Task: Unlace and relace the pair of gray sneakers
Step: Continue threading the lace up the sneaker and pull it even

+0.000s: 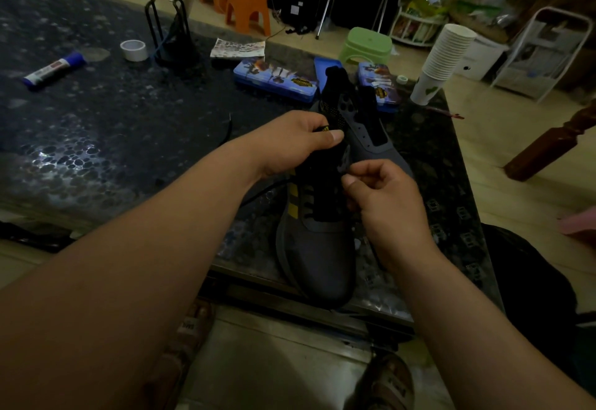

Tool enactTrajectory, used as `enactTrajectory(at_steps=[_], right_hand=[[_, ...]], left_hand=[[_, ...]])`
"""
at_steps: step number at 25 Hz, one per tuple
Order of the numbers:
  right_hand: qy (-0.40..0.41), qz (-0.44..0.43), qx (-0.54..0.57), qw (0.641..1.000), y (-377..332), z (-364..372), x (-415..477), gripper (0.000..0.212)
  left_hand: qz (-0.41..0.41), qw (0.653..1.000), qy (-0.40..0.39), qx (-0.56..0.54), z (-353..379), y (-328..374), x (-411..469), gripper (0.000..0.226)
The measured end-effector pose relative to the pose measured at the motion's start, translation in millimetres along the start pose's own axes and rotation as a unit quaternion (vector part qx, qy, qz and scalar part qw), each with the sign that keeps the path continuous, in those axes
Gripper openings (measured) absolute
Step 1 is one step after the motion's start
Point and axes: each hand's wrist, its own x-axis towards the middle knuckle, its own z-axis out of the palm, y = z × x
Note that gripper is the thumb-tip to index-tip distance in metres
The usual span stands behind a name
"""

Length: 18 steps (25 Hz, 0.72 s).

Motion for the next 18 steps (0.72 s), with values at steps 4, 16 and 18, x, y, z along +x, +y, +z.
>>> enactTrajectory(at_steps=[4, 16, 18], right_hand=[[0.001, 0.013, 0.010, 1.000, -0.5, 0.6, 0.5, 0.008], [0.016, 0.016, -0.009, 1.000, -2.2, 16.8, -5.1, 0.009], [0.013, 0.025, -0.015, 1.000, -2.6, 20.1, -3.7, 0.011]], left_hand=[[-0.001, 1.000, -0.001, 0.001, 2.1, 2.0, 0.5, 0.023], [0.007, 0.999, 0.003, 0.045, 4.6, 5.5, -7.5, 0.022], [0.023, 0.999, 0.038, 0.014, 1.0, 4.1, -13.1, 0.012]])
